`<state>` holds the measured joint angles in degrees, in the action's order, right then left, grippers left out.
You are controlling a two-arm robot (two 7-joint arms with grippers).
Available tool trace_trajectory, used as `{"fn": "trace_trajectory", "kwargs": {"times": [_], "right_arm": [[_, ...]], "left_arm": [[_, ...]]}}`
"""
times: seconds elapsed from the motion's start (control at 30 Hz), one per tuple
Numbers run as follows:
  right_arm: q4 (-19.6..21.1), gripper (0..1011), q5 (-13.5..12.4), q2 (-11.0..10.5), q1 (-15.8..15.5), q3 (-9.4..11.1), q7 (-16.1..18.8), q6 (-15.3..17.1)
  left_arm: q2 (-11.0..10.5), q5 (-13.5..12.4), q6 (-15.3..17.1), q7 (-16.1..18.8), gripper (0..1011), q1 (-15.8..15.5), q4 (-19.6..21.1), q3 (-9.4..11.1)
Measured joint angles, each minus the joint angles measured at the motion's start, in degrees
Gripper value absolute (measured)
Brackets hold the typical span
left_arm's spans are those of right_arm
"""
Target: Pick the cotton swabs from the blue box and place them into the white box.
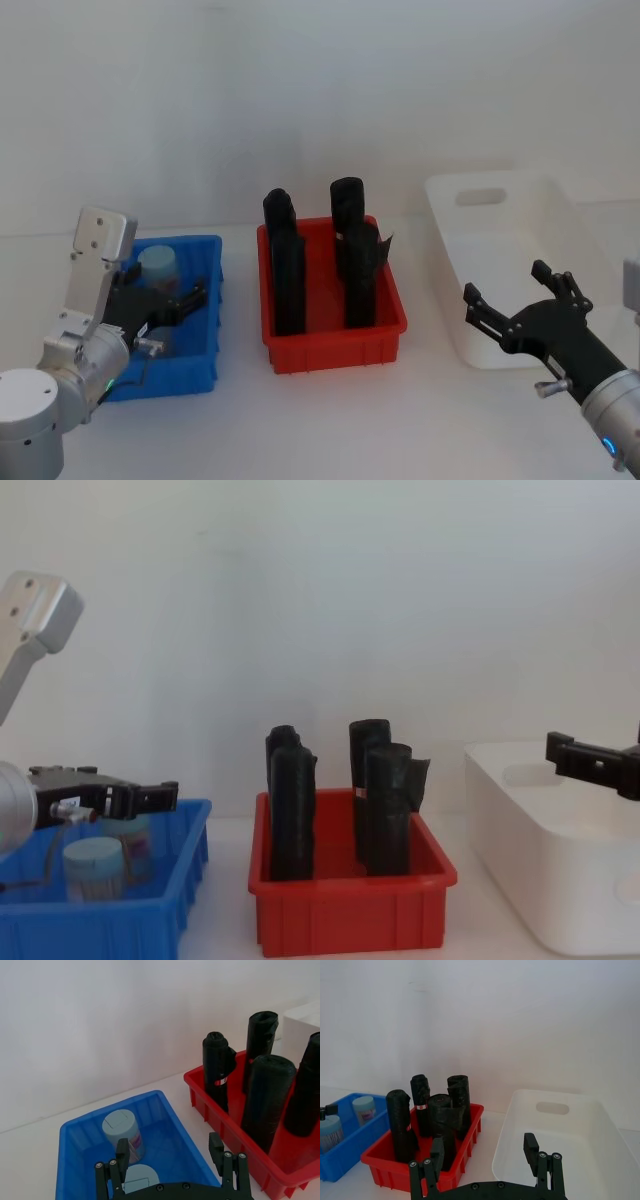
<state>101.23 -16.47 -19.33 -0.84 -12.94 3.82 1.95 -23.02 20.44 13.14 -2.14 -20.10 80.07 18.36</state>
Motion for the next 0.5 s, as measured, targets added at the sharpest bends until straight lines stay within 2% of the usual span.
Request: {"fn": "trace_trajectory", "kwargs": {"times": [0.5], "right_arm": [[0.0,1002,0.0,0.0,0.0,0.0,0.0,0.0]], "left_arm": [[0.36,-0.91,2.55,-1.64,1004,-2.53,-5.41,-1.14]]}}
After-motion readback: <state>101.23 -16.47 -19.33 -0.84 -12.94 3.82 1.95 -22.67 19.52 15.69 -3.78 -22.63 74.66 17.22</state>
